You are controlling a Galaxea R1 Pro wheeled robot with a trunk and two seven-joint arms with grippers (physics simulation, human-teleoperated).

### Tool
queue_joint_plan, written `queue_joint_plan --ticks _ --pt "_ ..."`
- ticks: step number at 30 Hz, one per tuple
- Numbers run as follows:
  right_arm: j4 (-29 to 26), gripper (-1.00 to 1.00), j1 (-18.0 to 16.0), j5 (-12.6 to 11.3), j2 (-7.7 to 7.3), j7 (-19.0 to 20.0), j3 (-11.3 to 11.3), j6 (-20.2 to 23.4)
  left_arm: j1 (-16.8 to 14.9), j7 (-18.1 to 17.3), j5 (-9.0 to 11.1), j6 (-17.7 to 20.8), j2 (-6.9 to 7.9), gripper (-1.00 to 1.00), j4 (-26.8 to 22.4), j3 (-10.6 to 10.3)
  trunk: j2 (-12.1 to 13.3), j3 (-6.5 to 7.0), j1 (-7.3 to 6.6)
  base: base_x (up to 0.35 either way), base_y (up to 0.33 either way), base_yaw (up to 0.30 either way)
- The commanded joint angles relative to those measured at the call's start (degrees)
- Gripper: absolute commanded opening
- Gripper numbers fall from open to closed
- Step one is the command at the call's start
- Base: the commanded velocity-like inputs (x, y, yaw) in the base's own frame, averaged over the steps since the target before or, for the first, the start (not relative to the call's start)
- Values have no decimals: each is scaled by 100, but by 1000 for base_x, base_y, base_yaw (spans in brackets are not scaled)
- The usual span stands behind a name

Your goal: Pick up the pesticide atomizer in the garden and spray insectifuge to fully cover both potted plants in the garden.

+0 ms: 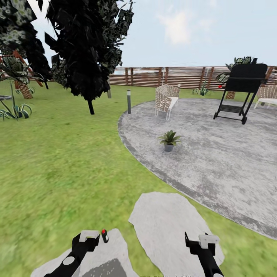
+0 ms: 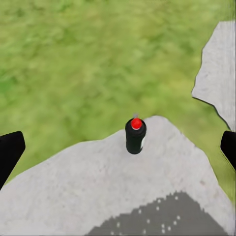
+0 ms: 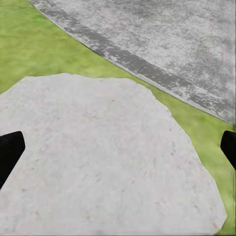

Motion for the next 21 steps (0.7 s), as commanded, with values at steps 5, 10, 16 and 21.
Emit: queue_joint_plan --ticks 5,10,16,21 --pt "1 100 -3 2 0 -18 -5 -16 -2 11 -15 -19 2 100 5 -9 -204 -95 109 0 0 -296" --pt "0 100 -5 2 0 -18 -7 -16 -2 12 -15 -19 2 100 6 -7 -404 -189 219 0 0 -293" --pt "5 100 -3 2 0 -18 5 -16 -2 12 -18 -18 9 100 13 -2 -645 -306 351 0 0 -192" --pt "16 100 -5 8 4 -17 10 -15 -2 12 -23 -19 17 100 18 4 -846 -398 461 0 0 -33"
